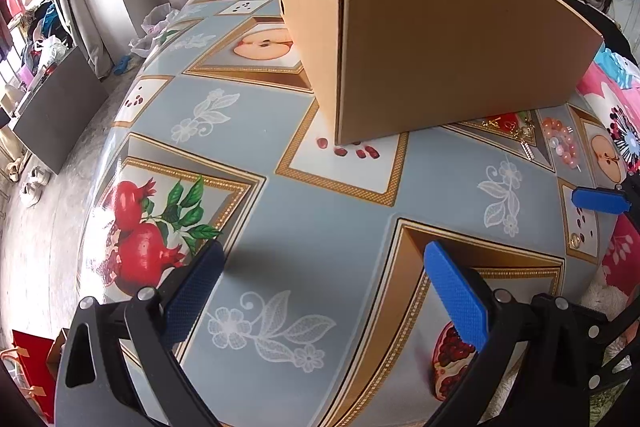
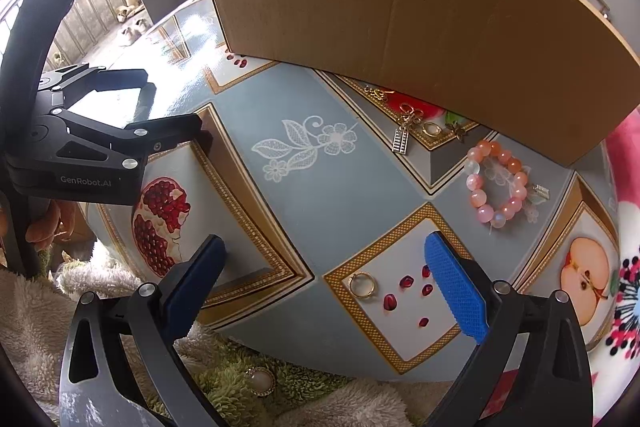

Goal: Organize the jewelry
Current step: 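Open both grippers and withdraw them toward the remaining jewelry, then move both open grippers over the pink bead bracelet and small silver charm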

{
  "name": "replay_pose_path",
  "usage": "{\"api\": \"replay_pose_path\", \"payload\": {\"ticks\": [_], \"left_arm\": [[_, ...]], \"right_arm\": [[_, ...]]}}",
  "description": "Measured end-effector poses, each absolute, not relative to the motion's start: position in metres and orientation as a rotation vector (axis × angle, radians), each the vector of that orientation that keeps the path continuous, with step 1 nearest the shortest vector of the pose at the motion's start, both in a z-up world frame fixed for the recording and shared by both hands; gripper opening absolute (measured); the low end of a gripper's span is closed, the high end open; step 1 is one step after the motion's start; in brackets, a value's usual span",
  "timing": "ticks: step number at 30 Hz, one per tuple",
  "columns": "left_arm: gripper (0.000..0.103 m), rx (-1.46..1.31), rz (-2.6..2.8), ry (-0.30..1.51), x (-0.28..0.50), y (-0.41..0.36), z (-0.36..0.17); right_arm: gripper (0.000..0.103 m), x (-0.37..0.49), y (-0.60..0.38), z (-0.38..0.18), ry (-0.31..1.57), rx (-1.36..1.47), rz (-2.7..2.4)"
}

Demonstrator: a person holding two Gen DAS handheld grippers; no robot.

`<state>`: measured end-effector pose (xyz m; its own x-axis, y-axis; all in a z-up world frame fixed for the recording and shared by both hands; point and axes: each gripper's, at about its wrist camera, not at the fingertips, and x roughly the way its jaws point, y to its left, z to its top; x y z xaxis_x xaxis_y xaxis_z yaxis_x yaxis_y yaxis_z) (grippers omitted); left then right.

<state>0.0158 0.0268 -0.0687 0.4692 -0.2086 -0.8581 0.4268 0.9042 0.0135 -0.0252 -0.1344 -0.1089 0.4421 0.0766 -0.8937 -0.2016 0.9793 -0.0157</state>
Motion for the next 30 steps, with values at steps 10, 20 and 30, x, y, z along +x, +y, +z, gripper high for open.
{"api": "replay_pose_path", "payload": {"ticks": [10, 20, 30], "left_arm": [[0.099, 0.239, -0.404, 0.992, 0.014, 0.028, -0.069], [0.099, 0.195, -0.342, 0.967, 0.011, 0.024, -0.069], [0.099, 0.204, -0.349, 0.977, 0.025, 0.009, -0.067]], "right_arm": [[0.095, -0.033, -0.153, -0.078, 0.969, 0.034, 0.244], [0.094, -0.030, -0.228, -0.039, 0.811, 0.155, 0.202], [0.062, 0.019, -0.244, -0.046, 0.903, 0.313, 0.204]]}}
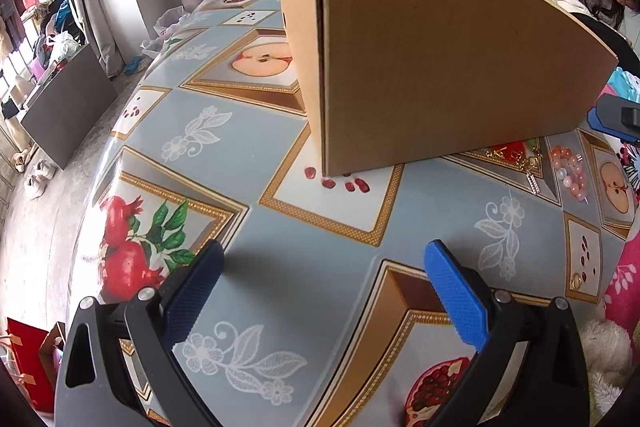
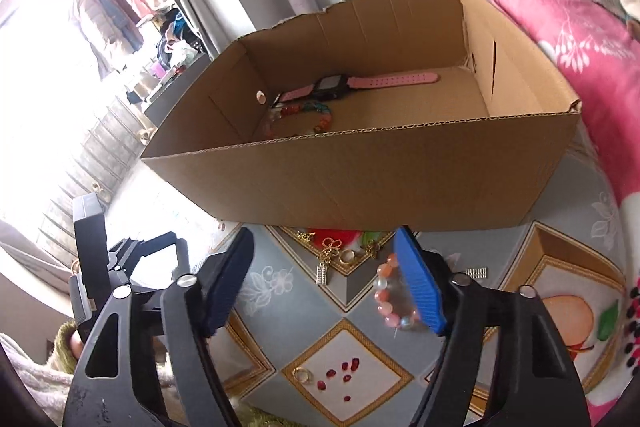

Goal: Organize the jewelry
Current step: 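Move both open grippers over the pink bead bracelet and small silver charm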

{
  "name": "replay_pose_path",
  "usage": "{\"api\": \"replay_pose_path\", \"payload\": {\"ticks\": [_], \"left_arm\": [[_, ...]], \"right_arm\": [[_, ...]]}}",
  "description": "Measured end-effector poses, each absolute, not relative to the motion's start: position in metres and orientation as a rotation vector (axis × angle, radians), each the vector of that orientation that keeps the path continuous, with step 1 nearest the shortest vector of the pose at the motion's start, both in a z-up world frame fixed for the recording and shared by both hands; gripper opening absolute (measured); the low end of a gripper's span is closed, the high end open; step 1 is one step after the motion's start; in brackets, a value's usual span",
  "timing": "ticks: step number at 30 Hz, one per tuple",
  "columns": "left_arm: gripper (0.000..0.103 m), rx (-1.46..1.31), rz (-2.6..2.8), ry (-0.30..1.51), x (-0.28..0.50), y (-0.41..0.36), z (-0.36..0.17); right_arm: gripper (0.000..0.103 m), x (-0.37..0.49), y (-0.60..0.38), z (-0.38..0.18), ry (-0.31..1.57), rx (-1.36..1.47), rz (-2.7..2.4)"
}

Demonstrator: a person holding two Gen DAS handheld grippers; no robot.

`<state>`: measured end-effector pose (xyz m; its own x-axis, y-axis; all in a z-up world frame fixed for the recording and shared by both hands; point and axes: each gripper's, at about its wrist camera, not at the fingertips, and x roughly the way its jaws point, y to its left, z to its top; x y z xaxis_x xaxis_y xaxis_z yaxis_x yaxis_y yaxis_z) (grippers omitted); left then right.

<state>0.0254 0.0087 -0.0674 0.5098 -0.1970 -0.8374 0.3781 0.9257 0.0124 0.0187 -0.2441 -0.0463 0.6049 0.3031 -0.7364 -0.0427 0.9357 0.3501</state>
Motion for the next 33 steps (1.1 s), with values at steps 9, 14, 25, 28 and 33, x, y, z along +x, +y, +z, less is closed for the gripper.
{"api": "replay_pose_path", "payload": {"ticks": [9, 14, 25, 28, 33], "left_arm": [[0.099, 0.236, -0.327, 0.931, 0.054, -0.012, -0.057], [0.099, 0.188, -0.335, 0.914, 0.067, -0.016, -0.049], [0.099, 0.199, -0.326, 0.912, 0.072, -0.020, -0.048], [0.099, 0.198, -0.359, 0.911, 0.062, -0.019, -0.049], [0.099, 0.194, -0.444, 0.836, 0.031, -0.019, -0.037]], "right_arm": [[0.047, 0.038, -0.255, -0.042, 0.919, 0.458, 0.261], [0.045, 0.038, -0.261, -0.041, 0.919, 0.482, 0.262], [0.048, 0.017, -0.273, -0.021, 0.863, 0.317, 0.207], [0.049, 0.000, -0.279, -0.018, 0.869, 0.254, 0.150], [0.049, -0.026, -0.279, -0.036, 0.935, 0.209, 0.088]]}}
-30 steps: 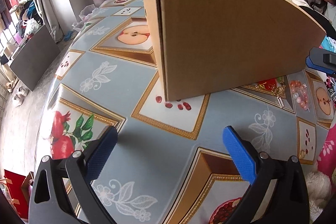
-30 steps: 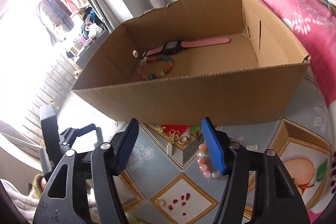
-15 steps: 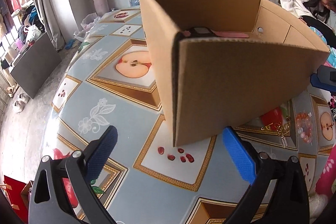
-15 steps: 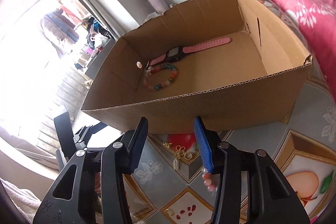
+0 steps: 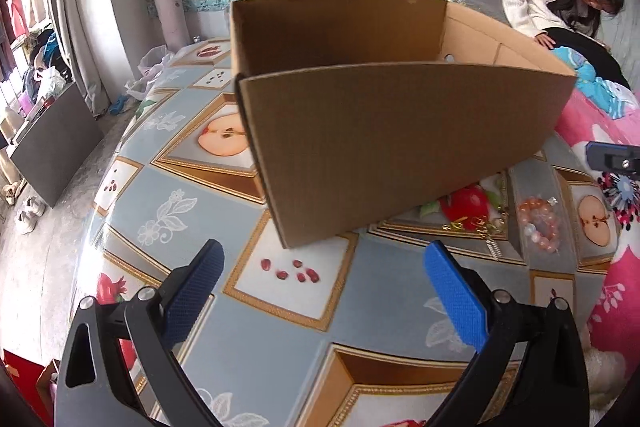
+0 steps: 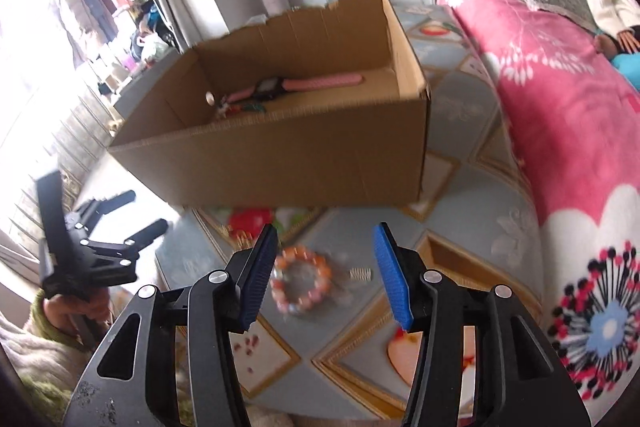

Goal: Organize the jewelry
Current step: 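Move both open grippers over the pink bead bracelet and small silver charm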

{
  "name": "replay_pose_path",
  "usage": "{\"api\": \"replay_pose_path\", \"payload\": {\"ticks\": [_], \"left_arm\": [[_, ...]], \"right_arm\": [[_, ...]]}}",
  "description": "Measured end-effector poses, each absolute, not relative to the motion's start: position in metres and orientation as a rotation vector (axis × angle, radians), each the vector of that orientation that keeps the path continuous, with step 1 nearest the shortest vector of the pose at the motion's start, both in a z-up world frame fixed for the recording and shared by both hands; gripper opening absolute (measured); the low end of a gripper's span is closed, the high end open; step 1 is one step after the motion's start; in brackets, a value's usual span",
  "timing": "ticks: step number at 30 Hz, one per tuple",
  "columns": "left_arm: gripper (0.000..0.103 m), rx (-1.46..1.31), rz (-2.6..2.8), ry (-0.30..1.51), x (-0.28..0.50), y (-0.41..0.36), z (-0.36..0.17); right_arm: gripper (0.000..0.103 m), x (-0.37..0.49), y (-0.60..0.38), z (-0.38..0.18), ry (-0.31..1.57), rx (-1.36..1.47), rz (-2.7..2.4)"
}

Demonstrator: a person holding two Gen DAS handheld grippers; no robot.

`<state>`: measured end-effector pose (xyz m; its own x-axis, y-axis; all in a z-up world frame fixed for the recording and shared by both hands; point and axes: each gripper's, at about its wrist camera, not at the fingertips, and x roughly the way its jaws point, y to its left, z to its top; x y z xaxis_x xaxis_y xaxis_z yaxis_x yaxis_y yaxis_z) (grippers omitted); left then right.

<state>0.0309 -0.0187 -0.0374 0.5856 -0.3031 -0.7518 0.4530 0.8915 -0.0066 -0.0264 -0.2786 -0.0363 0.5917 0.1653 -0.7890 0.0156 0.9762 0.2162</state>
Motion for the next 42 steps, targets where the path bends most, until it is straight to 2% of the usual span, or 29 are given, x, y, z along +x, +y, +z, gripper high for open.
{"api": "replay_pose_path", "payload": {"ticks": [5, 11, 13, 18, 27, 30, 31, 33, 37, 42], "left_arm": [[0.099, 0.235, -0.545, 0.839, 0.004, -0.039, -0.039], [0.099, 0.315, -0.596, 0.866, -0.009, -0.063, -0.051], [0.099, 0.350, -0.603, 0.877, -0.011, -0.070, -0.055], [0.099, 0.411, -0.604, 0.881, -0.019, -0.081, -0.062], [0.099, 0.341, -0.620, 0.938, -0.009, -0.075, -0.067], [0.099, 0.339, -0.624, 0.929, -0.011, -0.071, -0.067], [0.099, 0.339, -0.625, 0.930, -0.011, -0.071, -0.067], [0.099, 0.340, -0.624, 0.933, -0.010, -0.071, -0.067], [0.099, 0.343, -0.625, 0.936, -0.010, -0.073, -0.067], [0.099, 0.343, -0.625, 0.935, -0.009, -0.072, -0.067]], "right_arm": [[0.044, -0.033, -0.264, -0.060, 0.998, 0.154, 0.076], [0.025, -0.029, -0.251, -0.078, 1.040, 0.112, 0.083], [0.016, -0.028, -0.249, -0.083, 1.053, 0.115, 0.092], [0.007, -0.030, -0.248, -0.086, 1.064, 0.114, 0.122], [0.008, -0.046, -0.244, -0.081, 1.096, 0.045, 0.157], [0.014, -0.053, -0.248, -0.077, 1.085, 0.065, 0.187], [0.023, -0.056, -0.251, -0.074, 1.075, 0.084, 0.203], [0.034, -0.061, -0.260, -0.065, 1.039, 0.112, 0.209], [0.037, -0.065, -0.281, -0.053, 0.982, 0.161, 0.155], [0.037, -0.046, -0.294, -0.059, 1.002, 0.183, 0.036]]}}
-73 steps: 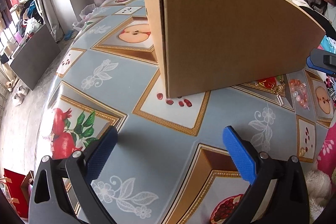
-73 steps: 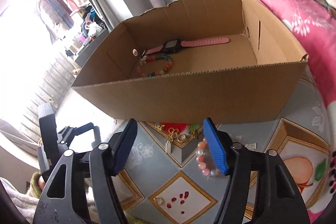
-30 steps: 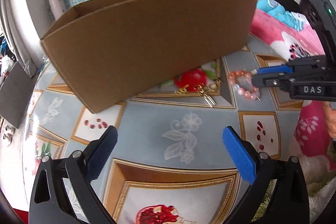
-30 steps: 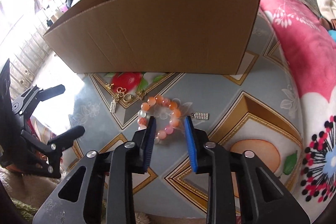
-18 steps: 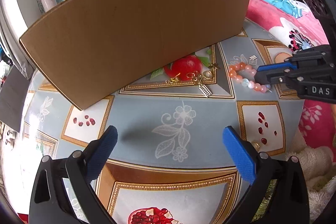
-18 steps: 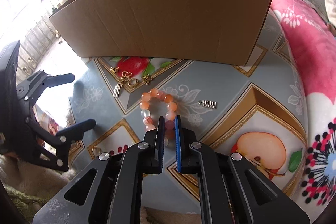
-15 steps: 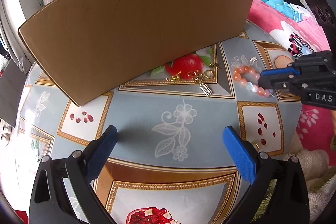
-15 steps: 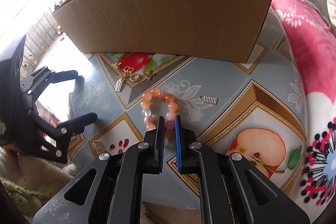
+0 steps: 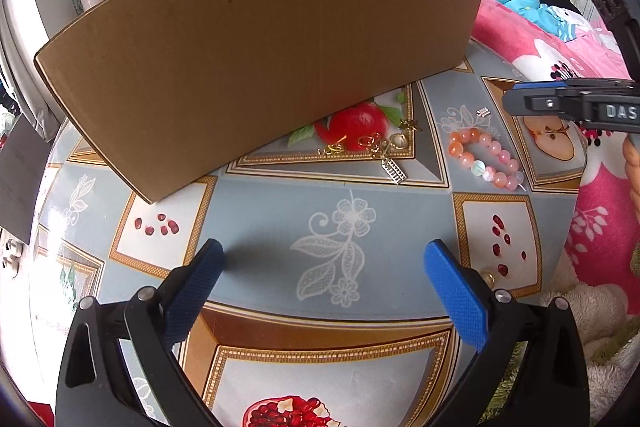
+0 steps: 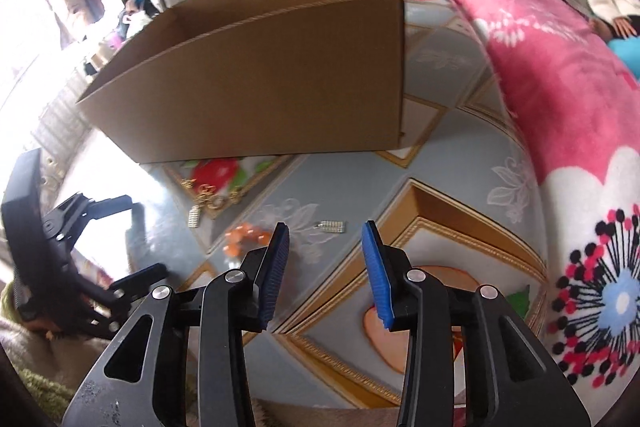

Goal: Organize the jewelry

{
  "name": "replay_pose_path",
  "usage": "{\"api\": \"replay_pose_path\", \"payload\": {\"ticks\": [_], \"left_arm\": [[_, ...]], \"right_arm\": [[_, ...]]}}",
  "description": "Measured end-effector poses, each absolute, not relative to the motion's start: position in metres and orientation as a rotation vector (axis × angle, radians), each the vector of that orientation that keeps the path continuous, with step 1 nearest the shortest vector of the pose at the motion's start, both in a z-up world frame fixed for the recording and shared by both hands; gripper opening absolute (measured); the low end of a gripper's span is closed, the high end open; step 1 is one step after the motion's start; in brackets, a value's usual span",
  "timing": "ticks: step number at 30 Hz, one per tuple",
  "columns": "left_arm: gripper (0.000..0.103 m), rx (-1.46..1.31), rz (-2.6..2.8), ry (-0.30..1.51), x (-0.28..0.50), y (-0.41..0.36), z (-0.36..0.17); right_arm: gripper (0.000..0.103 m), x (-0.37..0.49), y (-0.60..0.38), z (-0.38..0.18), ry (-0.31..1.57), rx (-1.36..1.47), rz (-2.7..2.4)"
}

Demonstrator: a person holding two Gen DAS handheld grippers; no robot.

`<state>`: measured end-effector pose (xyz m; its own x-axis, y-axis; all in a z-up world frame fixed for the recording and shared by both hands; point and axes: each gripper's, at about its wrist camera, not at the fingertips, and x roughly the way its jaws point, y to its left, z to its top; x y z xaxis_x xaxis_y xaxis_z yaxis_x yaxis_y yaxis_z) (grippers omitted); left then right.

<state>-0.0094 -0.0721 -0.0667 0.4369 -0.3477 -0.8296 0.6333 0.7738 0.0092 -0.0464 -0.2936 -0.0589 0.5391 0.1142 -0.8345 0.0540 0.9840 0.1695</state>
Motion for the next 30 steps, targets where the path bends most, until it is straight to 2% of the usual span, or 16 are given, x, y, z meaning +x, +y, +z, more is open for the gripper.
{"api": "replay_pose_path", "payload": {"ticks": [5, 13, 18, 21, 26, 29, 30], "left_arm": [[0.099, 0.343, -0.626, 0.935, -0.009, -0.072, -0.067], [0.099, 0.345, -0.633, 0.930, -0.009, -0.073, -0.067], [0.099, 0.347, -0.633, 0.931, -0.009, -0.073, -0.067], [0.099, 0.351, -0.628, 0.939, -0.008, -0.075, -0.065], [0.098, 0.330, -0.679, 0.859, -0.016, -0.077, -0.050], [0.095, 0.289, -0.716, 0.828, -0.018, -0.079, -0.043], [0.089, 0.283, -0.726, 0.819, -0.018, -0.081, -0.041]], "right_arm": [[0.037, -0.033, -0.288, -0.066, 1.008, 0.165, 0.010], [0.023, -0.026, -0.266, -0.078, 1.013, 0.038, -0.043], [0.022, -0.026, -0.261, -0.078, 1.008, 0.003, -0.049], [0.014, -0.024, -0.255, -0.076, 1.011, -0.011, -0.037], [0.013, -0.028, -0.253, -0.074, 1.010, -0.011, -0.036], [0.013, -0.031, -0.251, -0.072, 1.009, 0.002, -0.035], [0.013, -0.031, -0.251, -0.072, 1.008, 0.002, -0.035]]}}
